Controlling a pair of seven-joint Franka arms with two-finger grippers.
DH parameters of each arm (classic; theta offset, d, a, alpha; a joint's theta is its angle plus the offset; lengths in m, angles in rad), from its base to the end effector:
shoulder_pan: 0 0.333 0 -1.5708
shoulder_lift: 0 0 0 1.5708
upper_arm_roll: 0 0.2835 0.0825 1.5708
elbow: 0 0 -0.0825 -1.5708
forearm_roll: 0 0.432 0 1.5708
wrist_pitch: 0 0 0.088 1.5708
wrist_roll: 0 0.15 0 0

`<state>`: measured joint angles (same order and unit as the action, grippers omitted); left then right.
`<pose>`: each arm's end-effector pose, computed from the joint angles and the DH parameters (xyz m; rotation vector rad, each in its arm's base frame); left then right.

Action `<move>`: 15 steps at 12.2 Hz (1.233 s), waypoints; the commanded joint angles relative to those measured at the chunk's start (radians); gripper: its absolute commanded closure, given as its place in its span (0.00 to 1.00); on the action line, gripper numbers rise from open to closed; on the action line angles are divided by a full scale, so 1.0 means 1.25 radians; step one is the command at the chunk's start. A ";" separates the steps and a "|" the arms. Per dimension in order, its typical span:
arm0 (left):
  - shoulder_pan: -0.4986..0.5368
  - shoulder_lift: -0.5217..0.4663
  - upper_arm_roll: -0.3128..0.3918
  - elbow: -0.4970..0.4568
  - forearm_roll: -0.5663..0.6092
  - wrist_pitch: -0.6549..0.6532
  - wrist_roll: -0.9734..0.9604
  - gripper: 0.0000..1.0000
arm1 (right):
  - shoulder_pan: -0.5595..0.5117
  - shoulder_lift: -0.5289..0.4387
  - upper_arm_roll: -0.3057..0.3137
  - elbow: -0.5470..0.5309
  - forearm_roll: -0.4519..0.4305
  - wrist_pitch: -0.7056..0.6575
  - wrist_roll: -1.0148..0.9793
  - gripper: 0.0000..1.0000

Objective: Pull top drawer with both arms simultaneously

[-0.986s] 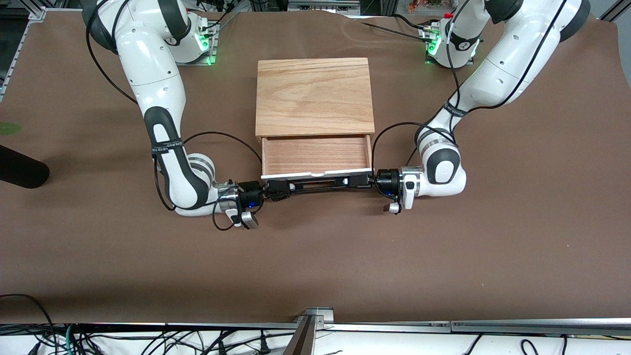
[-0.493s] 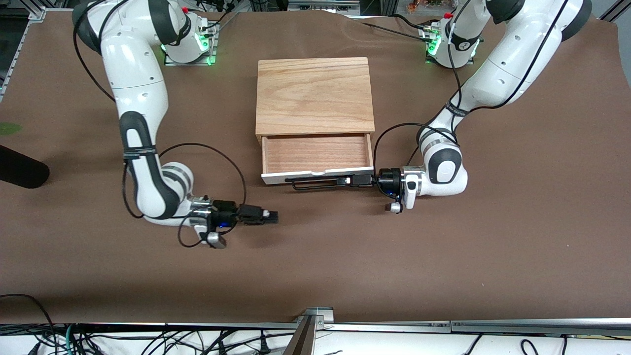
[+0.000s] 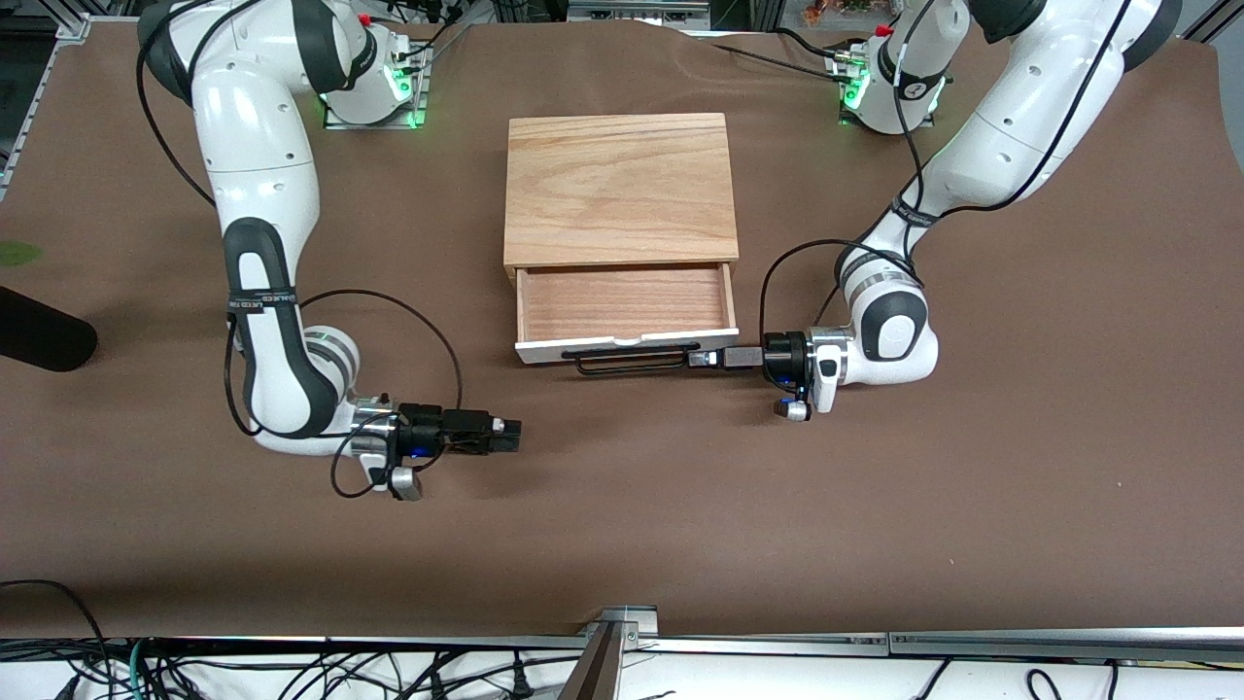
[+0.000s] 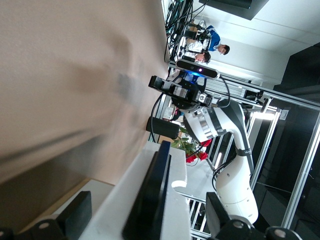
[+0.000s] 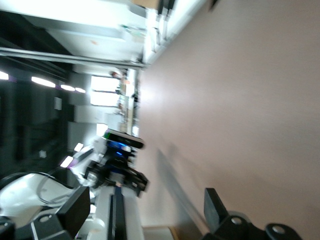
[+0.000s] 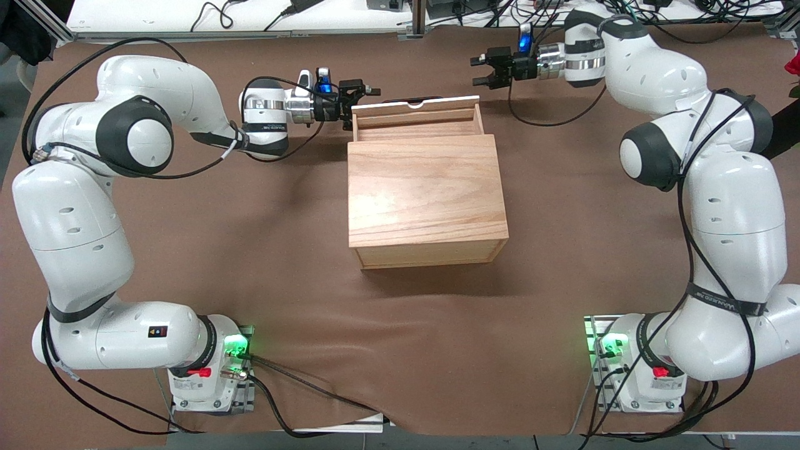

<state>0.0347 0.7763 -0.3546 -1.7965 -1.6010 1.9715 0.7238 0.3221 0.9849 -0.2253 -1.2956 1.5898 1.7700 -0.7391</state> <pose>0.5935 -0.3056 0.0960 1.6291 0.2437 -0.1916 0.7230 0.2363 0.1167 -1.8661 -0.0979 -0.0392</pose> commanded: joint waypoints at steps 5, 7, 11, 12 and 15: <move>0.075 -0.222 0.086 -0.053 0.360 -0.005 -0.120 0.00 | 0.001 -0.156 -0.120 -0.005 -0.470 -0.081 0.195 0.00; 0.078 -0.311 0.120 -0.071 0.497 -0.006 -0.158 0.00 | 0.004 -0.186 -0.172 -0.005 -0.535 -0.155 0.200 0.00; 0.064 -0.471 0.171 -0.113 0.773 -0.004 -0.163 0.00 | 0.006 -0.286 -0.237 -0.005 -0.735 -0.257 0.269 0.00; 0.058 -0.491 0.172 -0.112 0.860 -0.001 -0.158 0.00 | 0.007 -0.318 -0.236 -0.004 -0.801 -0.265 0.306 0.00; 0.057 -0.552 0.178 -0.113 0.965 0.010 -0.155 0.00 | 0.061 -0.407 -0.237 -0.004 -0.987 -0.300 0.533 0.00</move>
<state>0.1233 0.1507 -0.1518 -1.8997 -0.4386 1.9625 0.5204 0.3447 0.5500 -0.5222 -1.2787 0.4684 1.4108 -0.2271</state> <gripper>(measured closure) 0.000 0.000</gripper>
